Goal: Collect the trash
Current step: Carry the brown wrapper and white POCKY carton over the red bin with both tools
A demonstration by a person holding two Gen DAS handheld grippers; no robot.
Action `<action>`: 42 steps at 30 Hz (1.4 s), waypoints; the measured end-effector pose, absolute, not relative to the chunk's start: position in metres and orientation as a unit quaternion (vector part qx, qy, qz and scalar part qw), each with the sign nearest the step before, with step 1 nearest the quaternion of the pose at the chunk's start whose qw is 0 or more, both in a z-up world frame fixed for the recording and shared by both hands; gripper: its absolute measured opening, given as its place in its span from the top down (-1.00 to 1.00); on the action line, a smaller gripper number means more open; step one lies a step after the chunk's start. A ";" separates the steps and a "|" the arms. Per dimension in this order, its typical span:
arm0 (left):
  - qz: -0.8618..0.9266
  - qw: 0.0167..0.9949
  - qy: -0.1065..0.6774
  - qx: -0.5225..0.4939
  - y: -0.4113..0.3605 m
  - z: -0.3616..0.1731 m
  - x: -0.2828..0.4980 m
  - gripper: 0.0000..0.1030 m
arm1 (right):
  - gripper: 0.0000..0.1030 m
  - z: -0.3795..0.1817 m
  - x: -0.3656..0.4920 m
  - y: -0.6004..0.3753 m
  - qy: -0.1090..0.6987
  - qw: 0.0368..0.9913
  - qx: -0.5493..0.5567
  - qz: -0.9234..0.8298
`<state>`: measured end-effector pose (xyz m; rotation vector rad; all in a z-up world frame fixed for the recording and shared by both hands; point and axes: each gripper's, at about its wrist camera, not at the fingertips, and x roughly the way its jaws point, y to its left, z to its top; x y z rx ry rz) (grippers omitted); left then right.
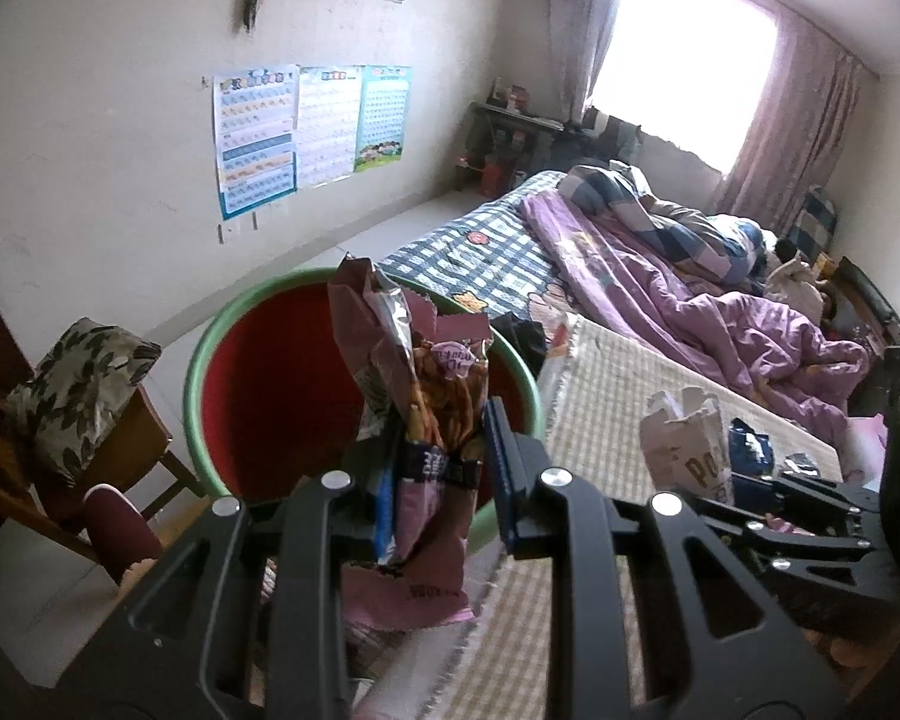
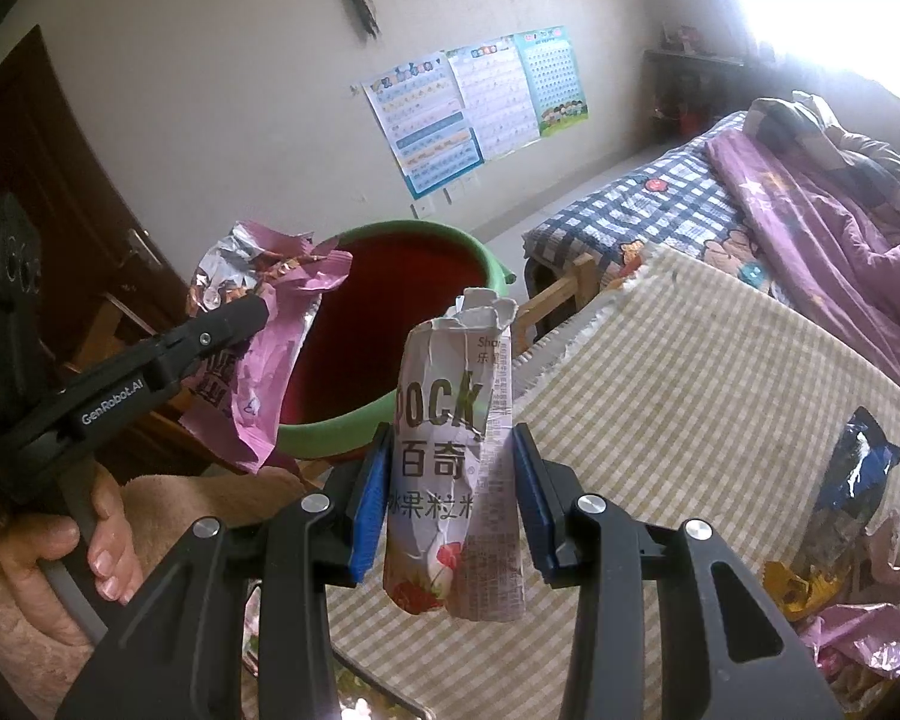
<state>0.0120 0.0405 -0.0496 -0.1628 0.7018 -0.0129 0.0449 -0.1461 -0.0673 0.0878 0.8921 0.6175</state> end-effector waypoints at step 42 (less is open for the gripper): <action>0.021 0.928 0.363 -0.083 0.062 -0.066 0.027 0.52 | 0.25 -0.050 0.063 -0.120 0.404 0.855 0.044 0.322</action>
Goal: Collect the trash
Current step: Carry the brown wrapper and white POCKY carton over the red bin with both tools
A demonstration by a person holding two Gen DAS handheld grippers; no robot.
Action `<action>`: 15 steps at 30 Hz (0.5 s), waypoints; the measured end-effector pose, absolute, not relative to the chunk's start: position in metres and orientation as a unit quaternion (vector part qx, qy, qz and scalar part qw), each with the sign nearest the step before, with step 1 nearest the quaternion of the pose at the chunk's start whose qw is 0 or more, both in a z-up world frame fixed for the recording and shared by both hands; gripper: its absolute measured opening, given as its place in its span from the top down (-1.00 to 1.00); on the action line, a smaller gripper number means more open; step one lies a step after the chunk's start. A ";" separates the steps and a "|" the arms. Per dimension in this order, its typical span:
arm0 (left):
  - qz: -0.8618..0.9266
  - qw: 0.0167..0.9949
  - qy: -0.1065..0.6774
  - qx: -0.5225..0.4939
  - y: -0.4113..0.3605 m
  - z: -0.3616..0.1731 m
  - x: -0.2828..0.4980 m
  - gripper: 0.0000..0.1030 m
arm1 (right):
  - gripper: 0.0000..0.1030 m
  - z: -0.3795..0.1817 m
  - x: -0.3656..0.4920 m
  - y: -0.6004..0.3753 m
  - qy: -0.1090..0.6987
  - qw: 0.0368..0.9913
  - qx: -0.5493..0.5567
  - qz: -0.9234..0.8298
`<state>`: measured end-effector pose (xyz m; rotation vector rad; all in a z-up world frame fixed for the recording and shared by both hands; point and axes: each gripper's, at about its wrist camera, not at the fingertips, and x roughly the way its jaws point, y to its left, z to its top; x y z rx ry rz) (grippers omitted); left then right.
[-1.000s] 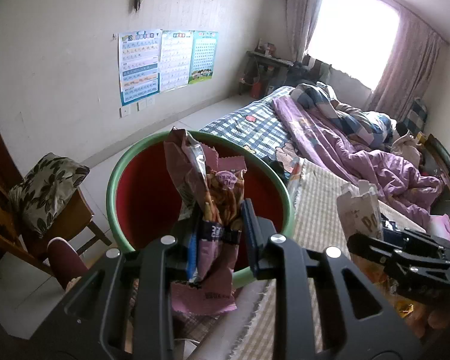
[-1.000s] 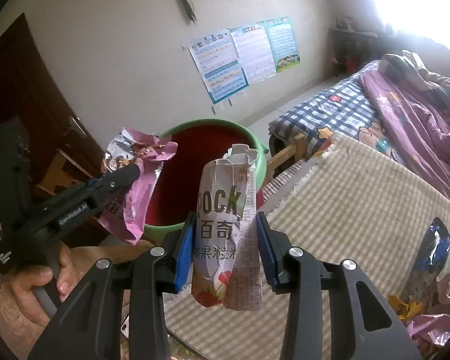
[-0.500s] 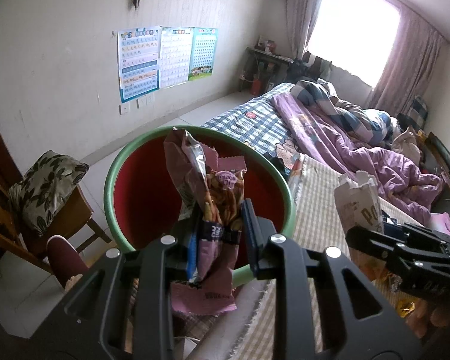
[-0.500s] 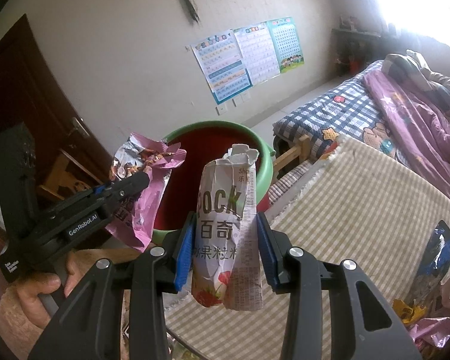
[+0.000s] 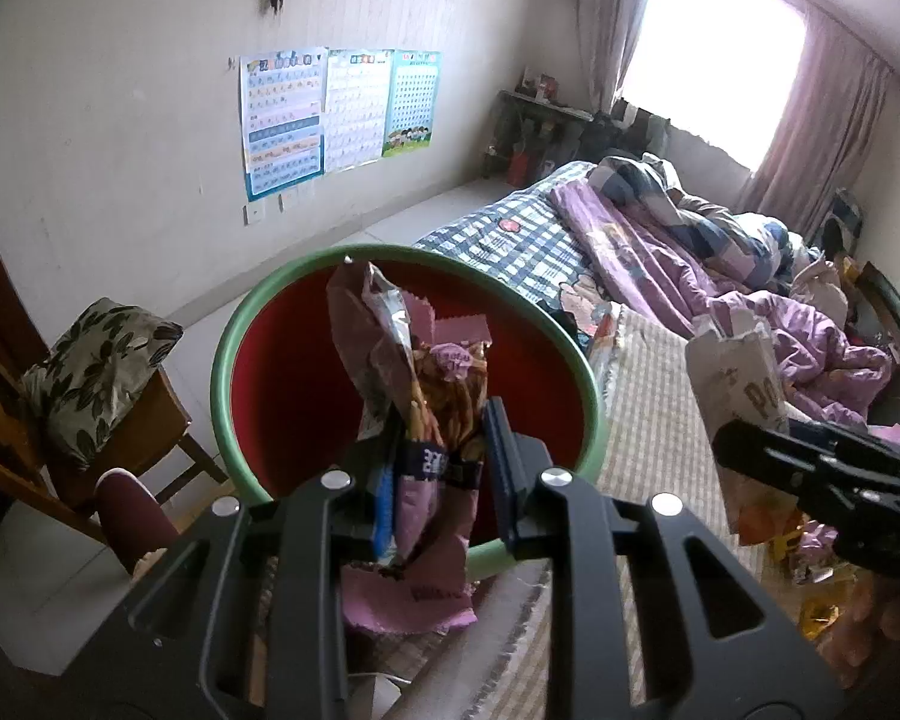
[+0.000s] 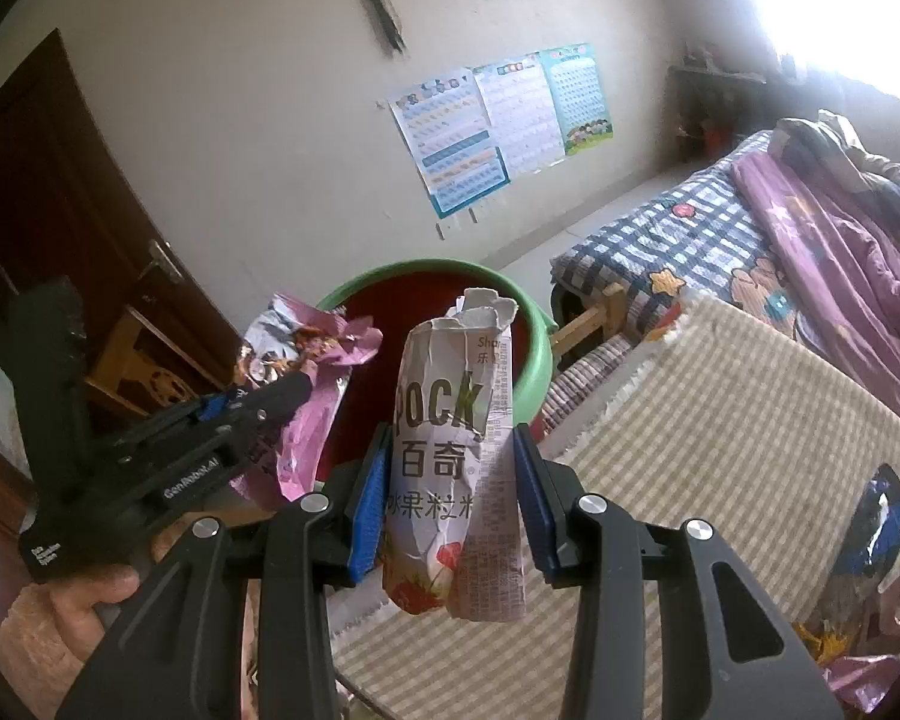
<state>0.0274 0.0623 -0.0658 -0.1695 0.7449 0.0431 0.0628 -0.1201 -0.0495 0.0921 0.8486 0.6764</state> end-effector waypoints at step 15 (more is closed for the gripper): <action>0.040 0.920 0.379 -0.094 0.080 -0.080 0.040 0.52 | 0.25 -0.047 0.095 -0.081 0.399 0.842 0.048 0.359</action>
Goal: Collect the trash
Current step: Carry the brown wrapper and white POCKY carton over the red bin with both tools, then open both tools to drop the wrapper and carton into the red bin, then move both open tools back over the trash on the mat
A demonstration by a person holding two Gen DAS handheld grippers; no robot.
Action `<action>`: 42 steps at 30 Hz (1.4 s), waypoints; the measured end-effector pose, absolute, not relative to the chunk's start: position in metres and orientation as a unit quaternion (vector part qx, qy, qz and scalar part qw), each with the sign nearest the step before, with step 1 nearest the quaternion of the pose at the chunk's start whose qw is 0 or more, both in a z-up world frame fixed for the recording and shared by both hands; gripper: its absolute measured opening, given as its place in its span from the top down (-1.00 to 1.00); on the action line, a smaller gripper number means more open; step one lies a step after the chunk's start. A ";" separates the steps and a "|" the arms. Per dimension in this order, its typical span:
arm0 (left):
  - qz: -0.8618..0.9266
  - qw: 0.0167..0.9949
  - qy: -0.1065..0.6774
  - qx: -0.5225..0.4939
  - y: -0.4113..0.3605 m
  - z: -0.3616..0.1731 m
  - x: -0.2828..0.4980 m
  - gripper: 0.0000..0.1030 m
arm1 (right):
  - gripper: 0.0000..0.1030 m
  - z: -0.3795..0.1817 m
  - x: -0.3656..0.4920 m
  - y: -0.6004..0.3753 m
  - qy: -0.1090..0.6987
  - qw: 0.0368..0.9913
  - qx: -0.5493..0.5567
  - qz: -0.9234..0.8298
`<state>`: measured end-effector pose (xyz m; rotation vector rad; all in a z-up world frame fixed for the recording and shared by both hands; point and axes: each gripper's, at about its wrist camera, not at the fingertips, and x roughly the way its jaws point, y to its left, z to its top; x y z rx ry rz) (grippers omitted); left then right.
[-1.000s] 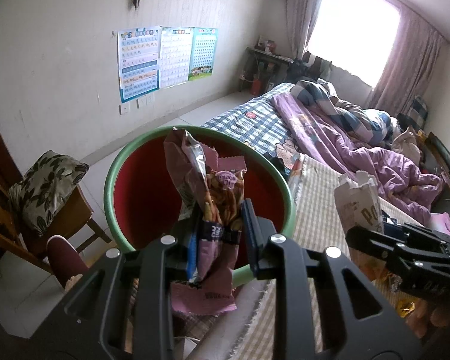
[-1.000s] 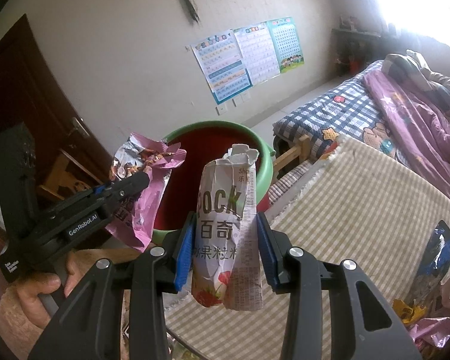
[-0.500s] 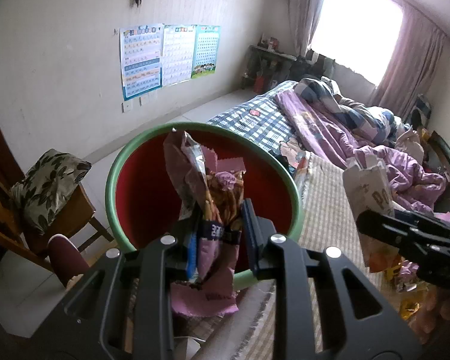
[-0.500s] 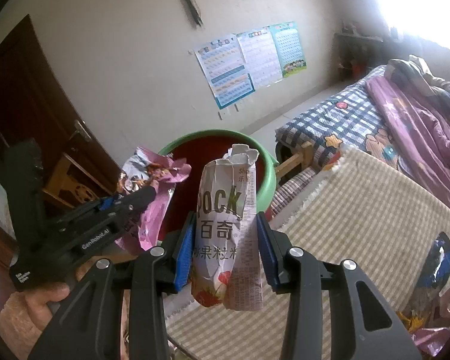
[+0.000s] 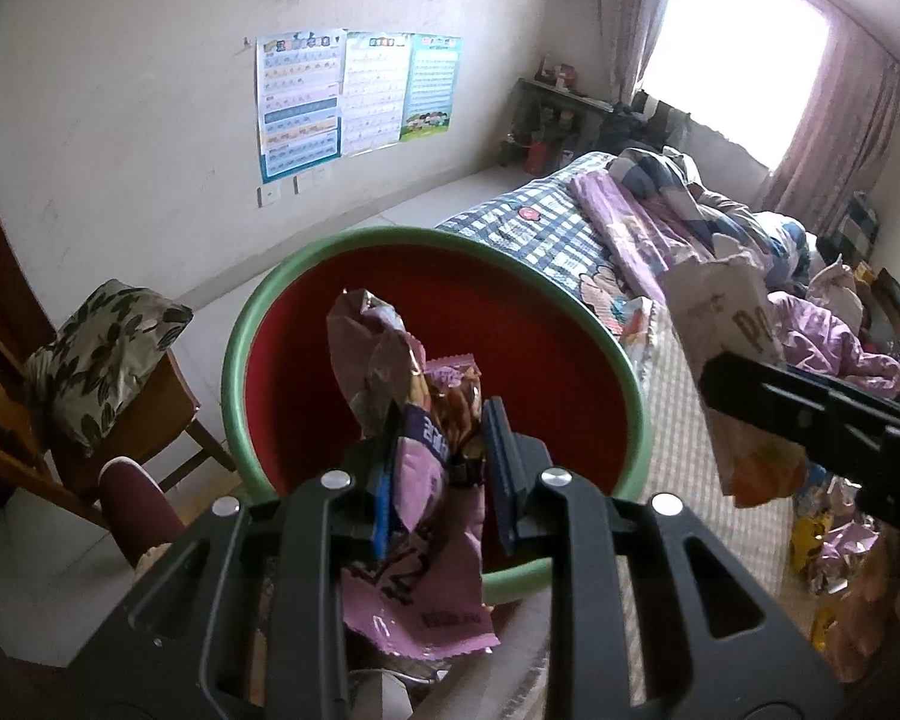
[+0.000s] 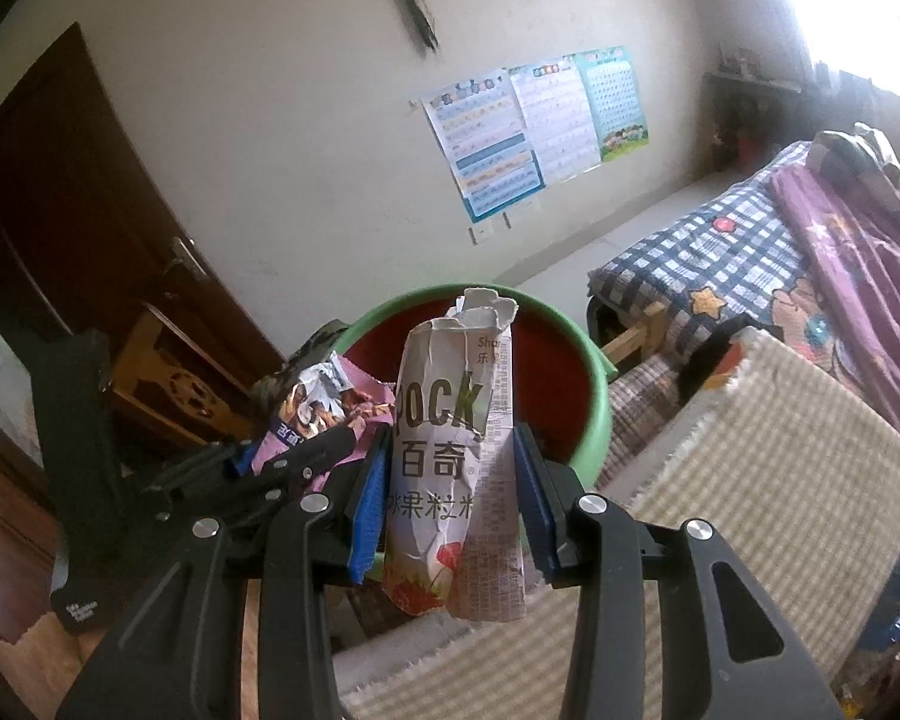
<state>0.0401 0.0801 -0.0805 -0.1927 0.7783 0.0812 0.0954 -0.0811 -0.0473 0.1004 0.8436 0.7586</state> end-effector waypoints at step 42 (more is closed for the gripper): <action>0.020 0.924 0.374 -0.080 0.054 -0.073 0.034 -0.13 | -0.16 -0.059 0.055 -0.164 0.396 0.876 0.061 0.269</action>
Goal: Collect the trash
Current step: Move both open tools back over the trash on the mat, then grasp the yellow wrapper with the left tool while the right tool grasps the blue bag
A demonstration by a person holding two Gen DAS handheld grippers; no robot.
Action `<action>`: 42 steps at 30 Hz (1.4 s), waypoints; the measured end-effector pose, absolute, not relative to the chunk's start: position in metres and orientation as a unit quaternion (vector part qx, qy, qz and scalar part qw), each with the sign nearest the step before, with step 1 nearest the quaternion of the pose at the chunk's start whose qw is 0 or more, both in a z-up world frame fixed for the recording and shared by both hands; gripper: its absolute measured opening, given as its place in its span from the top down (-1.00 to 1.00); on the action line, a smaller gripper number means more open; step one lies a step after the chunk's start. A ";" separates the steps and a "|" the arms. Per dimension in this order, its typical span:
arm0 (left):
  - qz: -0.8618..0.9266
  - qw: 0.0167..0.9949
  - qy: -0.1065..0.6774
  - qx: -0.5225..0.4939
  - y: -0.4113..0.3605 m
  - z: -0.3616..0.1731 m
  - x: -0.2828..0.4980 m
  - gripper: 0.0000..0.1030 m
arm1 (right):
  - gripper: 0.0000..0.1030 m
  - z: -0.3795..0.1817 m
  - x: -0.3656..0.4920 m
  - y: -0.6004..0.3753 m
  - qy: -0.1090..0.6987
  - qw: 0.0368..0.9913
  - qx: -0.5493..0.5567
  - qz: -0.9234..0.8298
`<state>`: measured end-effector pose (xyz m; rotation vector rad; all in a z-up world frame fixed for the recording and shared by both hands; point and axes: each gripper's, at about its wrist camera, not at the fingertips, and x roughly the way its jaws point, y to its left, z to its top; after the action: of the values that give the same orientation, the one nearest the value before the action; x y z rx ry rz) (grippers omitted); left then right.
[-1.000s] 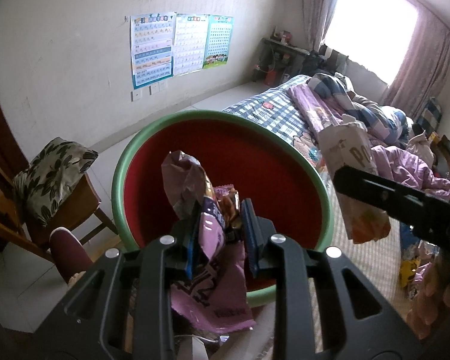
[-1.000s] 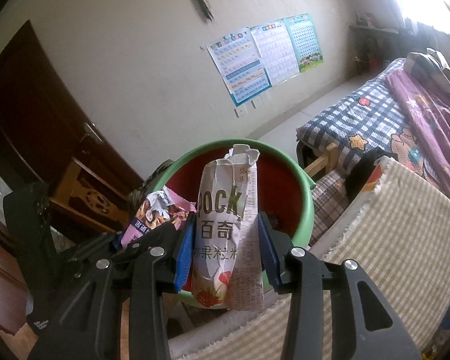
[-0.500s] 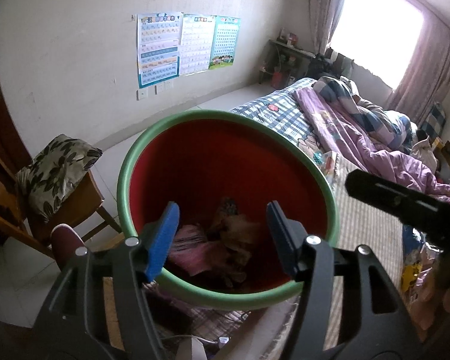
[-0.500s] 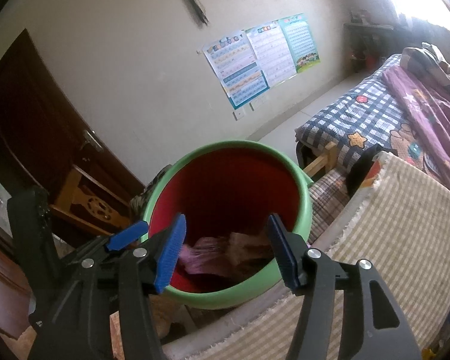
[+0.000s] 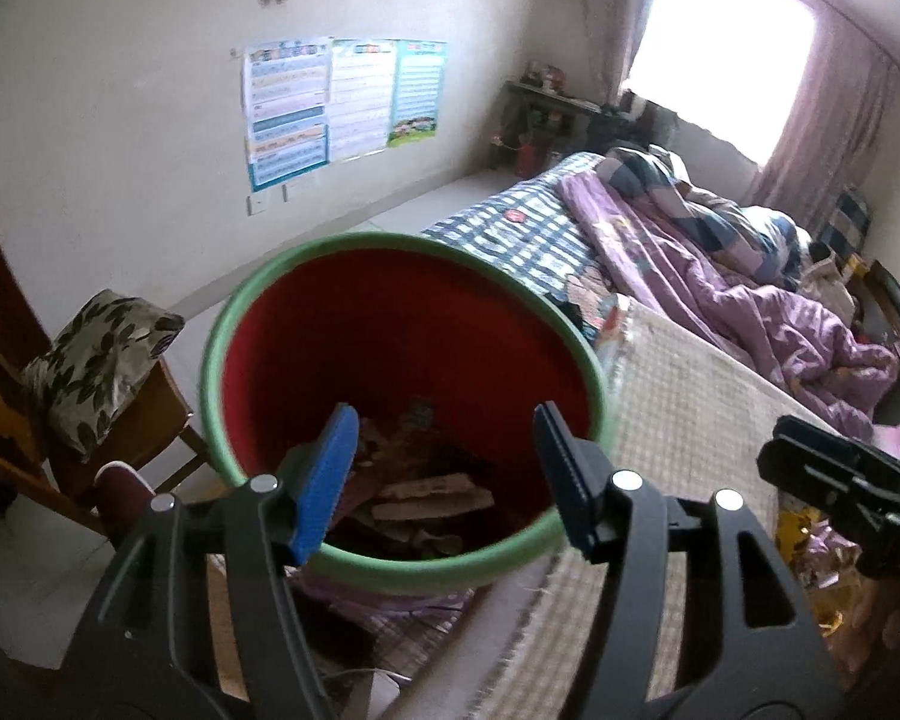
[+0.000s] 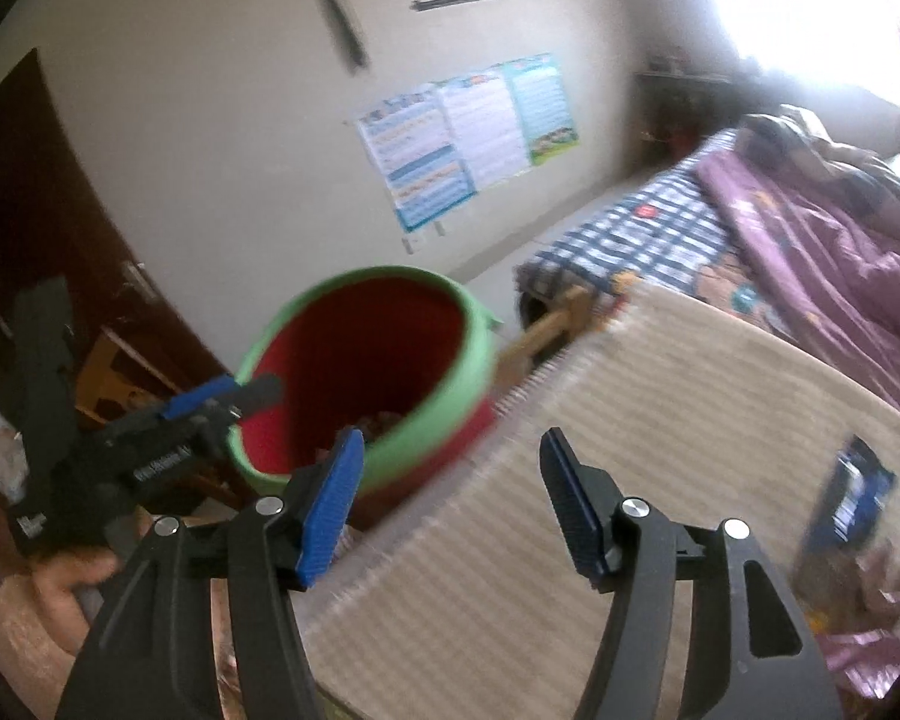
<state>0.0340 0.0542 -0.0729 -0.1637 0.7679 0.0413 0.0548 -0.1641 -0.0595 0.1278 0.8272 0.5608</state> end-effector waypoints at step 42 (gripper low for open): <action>-0.281 0.805 0.522 -0.018 -0.199 -0.156 0.056 0.41 | -0.16 -0.093 -0.020 -0.392 0.420 0.895 0.152 -0.003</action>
<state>0.0564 -0.1993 -0.1559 -0.0376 1.1164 -0.6013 -0.0199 -0.3917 -0.0925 0.3150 0.8699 -0.0053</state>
